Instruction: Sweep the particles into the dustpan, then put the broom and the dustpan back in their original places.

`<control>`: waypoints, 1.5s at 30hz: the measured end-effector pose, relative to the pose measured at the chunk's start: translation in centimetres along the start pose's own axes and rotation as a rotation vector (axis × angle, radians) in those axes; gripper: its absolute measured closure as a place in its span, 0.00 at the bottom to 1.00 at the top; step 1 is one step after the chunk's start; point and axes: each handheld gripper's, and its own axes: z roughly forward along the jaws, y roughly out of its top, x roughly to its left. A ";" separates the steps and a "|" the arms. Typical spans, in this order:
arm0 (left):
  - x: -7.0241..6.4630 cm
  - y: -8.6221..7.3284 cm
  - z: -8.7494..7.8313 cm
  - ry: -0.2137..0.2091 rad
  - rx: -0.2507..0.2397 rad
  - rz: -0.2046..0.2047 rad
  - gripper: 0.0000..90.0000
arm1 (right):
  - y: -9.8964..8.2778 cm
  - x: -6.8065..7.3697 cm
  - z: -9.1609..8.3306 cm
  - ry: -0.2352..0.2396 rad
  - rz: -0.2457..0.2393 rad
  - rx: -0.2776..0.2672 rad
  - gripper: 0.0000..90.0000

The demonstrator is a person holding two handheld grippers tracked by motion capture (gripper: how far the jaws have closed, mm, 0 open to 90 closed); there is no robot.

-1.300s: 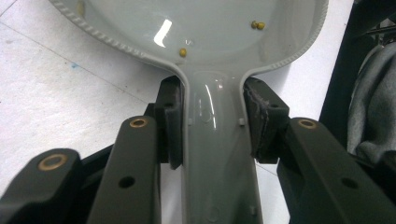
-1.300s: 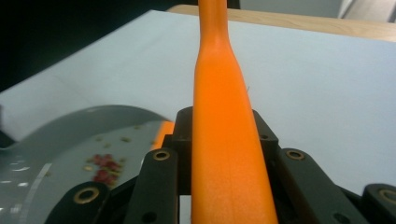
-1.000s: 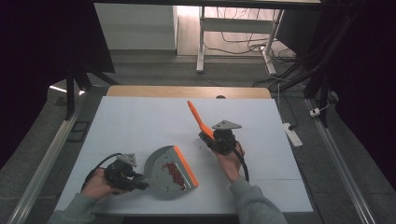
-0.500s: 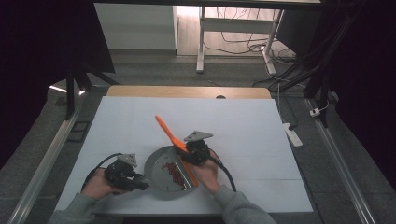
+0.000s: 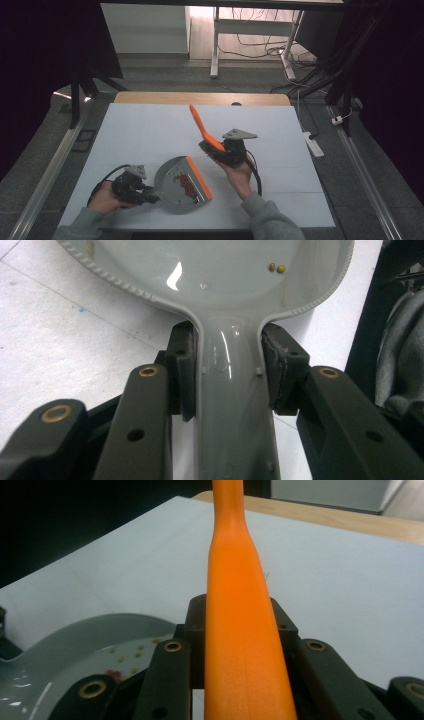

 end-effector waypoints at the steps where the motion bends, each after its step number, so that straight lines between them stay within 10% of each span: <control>1: 0.0 -0.1 0.0 0.001 -0.005 0.001 0.69 | 0.0 -0.5 -0.4 -0.008 0.007 -0.004 0.79; 16: -0.3 -0.6 -0.2 0.055 -0.073 0.008 0.69 | -1.2 -3.0 -2.3 -0.051 0.017 0.021 0.79; 30: -0.6 -1.1 -0.9 0.127 -0.166 -0.069 0.69 | -1.5 -3.3 -4.5 -0.017 -0.063 0.013 0.79; 45: -1.3 -1.7 -1.7 0.212 -0.263 -0.156 0.69 | -2.5 -4.5 -8.0 0.005 -0.036 0.004 0.79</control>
